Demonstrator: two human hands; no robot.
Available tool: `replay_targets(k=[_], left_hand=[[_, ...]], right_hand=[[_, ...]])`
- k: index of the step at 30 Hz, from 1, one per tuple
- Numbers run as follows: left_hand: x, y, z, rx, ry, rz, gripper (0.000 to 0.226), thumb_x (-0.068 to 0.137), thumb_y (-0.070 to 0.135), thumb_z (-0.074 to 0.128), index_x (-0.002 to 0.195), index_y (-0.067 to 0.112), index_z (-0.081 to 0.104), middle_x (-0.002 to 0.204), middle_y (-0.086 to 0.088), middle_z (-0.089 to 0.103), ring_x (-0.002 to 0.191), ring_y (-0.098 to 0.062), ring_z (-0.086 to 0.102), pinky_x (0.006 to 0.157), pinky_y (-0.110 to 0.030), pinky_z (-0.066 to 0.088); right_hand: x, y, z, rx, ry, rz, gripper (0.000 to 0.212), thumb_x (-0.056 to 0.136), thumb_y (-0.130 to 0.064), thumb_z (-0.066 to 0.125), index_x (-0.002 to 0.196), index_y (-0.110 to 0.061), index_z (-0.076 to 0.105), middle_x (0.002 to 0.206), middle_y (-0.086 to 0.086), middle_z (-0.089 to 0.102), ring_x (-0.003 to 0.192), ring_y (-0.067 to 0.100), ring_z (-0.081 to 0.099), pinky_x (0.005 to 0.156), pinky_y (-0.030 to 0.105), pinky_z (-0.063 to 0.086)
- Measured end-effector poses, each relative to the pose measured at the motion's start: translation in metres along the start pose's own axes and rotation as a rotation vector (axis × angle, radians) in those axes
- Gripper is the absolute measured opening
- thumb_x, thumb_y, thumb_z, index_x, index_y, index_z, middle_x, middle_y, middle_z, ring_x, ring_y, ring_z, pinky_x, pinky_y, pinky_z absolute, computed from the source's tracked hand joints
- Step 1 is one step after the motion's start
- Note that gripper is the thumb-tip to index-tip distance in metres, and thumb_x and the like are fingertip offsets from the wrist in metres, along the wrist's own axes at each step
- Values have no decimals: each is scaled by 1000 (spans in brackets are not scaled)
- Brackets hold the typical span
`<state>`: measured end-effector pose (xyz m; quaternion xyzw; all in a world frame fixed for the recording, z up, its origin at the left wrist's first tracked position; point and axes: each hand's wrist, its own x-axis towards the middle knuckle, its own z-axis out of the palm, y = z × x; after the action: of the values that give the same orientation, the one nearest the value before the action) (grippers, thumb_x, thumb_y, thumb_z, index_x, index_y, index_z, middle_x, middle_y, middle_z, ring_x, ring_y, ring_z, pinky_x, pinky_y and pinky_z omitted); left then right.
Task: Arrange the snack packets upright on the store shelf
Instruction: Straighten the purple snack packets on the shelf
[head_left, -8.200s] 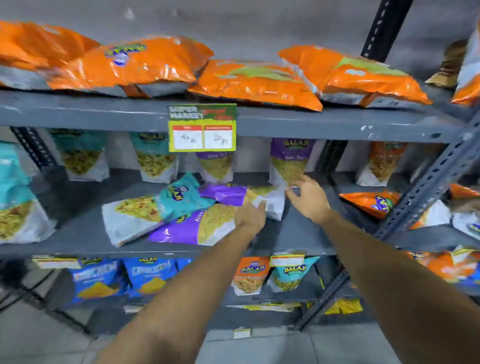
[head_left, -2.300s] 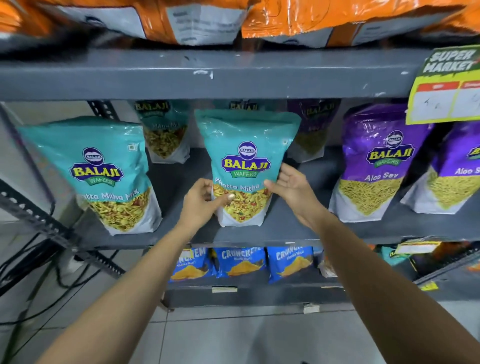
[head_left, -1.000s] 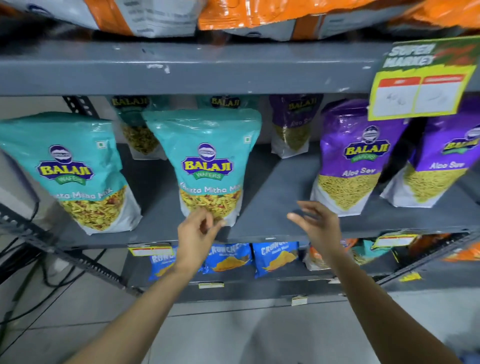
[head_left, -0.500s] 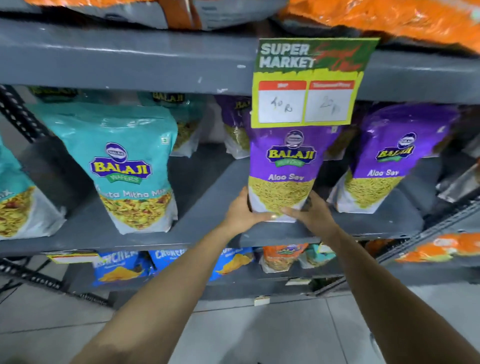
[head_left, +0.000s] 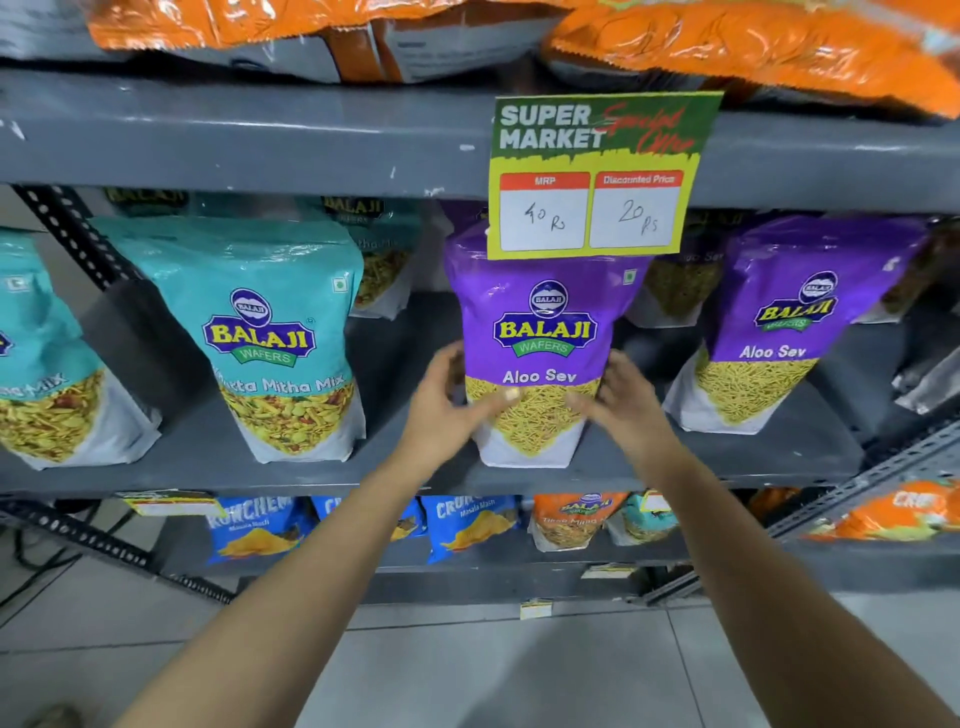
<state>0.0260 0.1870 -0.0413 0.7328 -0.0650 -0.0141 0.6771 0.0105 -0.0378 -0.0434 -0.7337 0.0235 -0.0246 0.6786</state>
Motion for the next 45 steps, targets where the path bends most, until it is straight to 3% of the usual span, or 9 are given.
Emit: replay_targets(k=[3, 6, 11, 14, 18, 22, 27, 33, 45], left_hand=[[18, 39, -3, -134, 114, 146, 40, 81, 12, 77, 114, 19, 57, 102, 2, 71, 87, -8, 70, 80, -26, 58], [32, 60, -5, -129, 191, 218, 27, 81, 10, 76, 101, 14, 58, 88, 9, 72, 73, -1, 68, 68, -18, 55], [20, 57, 0, -145, 341, 234, 52, 77, 25, 80, 120, 21, 49, 116, -2, 65, 104, -12, 64, 91, -24, 53], [-13, 31, 13, -37, 602, 318, 40, 76, 36, 80, 99, 36, 48, 97, 7, 55, 89, -10, 54, 84, -31, 48], [-54, -8, 62, 139, 375, 320, 29, 80, 30, 76, 78, 31, 47, 75, 12, 50, 71, -6, 48, 69, -19, 39], [-54, -20, 143, 215, 54, 263, 26, 73, 40, 79, 88, 35, 59, 87, 9, 58, 78, -14, 61, 69, -29, 54], [6, -15, 230, 290, -214, -9, 100, 65, 41, 88, 145, 9, 38, 144, -7, 47, 134, -21, 46, 106, -32, 43], [41, -19, 273, 288, -95, -74, 61, 65, 29, 89, 115, 11, 60, 115, -9, 71, 106, -26, 66, 80, -31, 52], [6, -19, 286, 309, -38, -47, 60, 61, 37, 88, 109, 15, 59, 108, -4, 70, 99, -25, 66, 81, -40, 54]], right_hand=[[16, -39, -3, 105, 75, -98, 21, 82, -10, 73, 98, -17, 61, 92, 5, 71, 83, 14, 63, 73, 24, 50], [24, -57, -4, 208, 92, -152, 17, 92, -9, 64, 103, -22, 64, 100, -7, 78, 95, 8, 70, 80, 21, 53], [21, -58, -13, 302, 92, -167, 30, 92, -15, 65, 121, -21, 58, 110, -4, 77, 106, 11, 70, 85, 21, 54], [-2, -33, -27, 162, 247, -171, 33, 88, -18, 71, 120, -19, 62, 100, -9, 78, 99, 1, 70, 84, 15, 52], [-53, 23, -77, 68, 490, -198, 19, 79, -8, 79, 92, -19, 70, 85, -9, 75, 81, 6, 68, 79, 24, 53], [-60, 50, -162, -59, 636, -83, 60, 66, -15, 90, 113, -24, 54, 108, 8, 57, 96, 19, 56, 83, 36, 49], [-9, 45, -229, -238, 427, 97, 93, 71, -6, 85, 147, -11, 31, 144, 8, 43, 134, 19, 42, 113, 36, 36], [11, 39, -237, -172, 150, 50, 52, 81, 13, 68, 129, 9, 49, 126, 17, 61, 108, 23, 61, 82, 14, 54], [-19, 36, -251, -51, 51, 83, 52, 85, 3, 68, 133, -7, 50, 124, 4, 68, 110, 13, 67, 95, 27, 55]])
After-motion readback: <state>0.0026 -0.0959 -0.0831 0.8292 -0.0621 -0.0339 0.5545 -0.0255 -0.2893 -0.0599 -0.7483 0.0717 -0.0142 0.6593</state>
